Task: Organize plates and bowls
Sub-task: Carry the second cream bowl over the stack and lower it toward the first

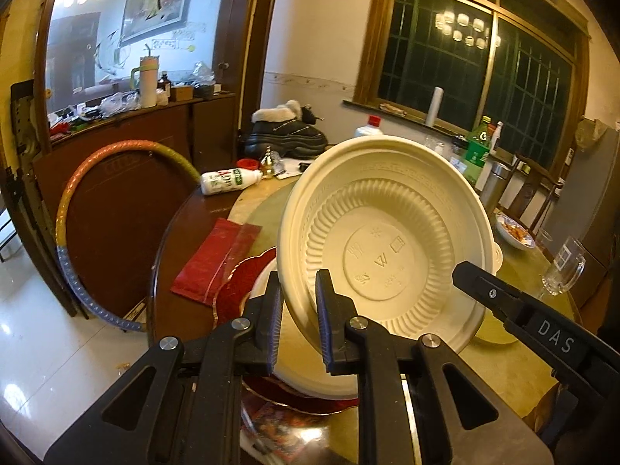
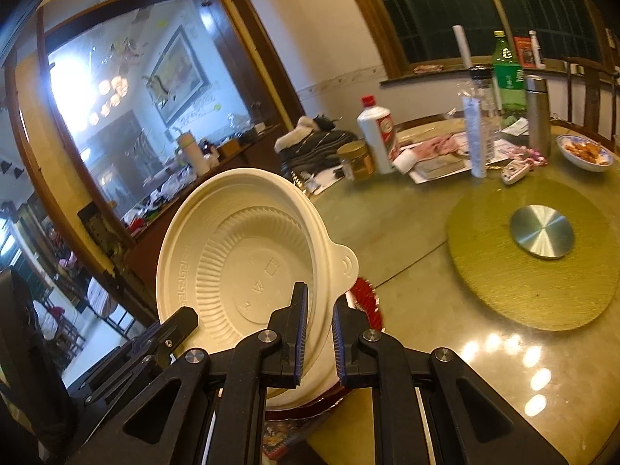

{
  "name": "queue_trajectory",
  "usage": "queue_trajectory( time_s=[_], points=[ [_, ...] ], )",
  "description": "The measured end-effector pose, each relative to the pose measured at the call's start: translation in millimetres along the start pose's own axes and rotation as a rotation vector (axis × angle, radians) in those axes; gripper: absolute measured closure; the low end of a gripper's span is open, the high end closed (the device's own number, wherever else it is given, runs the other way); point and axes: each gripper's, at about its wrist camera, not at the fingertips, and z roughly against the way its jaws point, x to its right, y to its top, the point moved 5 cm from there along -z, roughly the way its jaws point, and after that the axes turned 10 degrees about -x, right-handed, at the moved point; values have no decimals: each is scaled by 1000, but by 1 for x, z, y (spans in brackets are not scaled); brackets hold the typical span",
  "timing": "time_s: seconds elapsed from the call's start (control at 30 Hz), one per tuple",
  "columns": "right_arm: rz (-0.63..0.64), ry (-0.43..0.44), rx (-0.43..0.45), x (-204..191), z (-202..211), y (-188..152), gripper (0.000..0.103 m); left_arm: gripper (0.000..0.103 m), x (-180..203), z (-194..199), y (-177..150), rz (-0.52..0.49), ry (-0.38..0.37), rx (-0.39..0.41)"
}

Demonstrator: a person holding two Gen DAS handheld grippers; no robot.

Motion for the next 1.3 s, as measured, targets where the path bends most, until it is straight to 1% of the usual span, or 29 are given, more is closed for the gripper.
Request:
queue_trajectory(
  time_s=[0.2, 0.4, 0.53, 0.63, 0.73, 0.9, 1.17, 1.3],
  points=[
    [7, 12, -57, -5, -17, -4, 91, 89, -11, -5, -4, 16, 13, -30],
    [19, 3, -96, -8, -29, -7, 91, 88, -18, -14, -10, 32, 20, -76],
    [28, 4, -119, -9, -36, -10, 91, 88, -22, -17, -12, 41, 27, -90],
    [35, -2, -130, -11, -38, -10, 91, 88, -26, -18, -12, 47, 19, -100],
    [47, -10, -131, -15, -36, -11, 90, 88, -26, -15, -12, 43, 16, -93],
    [57, -27, -152, -15, -38, -12, 90, 88, -29, -17, -12, 48, 2, -112],
    [60, -34, -203, -9, -48, -15, 90, 88, -27, -26, -16, 38, 17, -147],
    [54, -37, -214, -5, -51, -16, 90, 88, -24, -32, -20, 28, 23, -163]
  ],
)
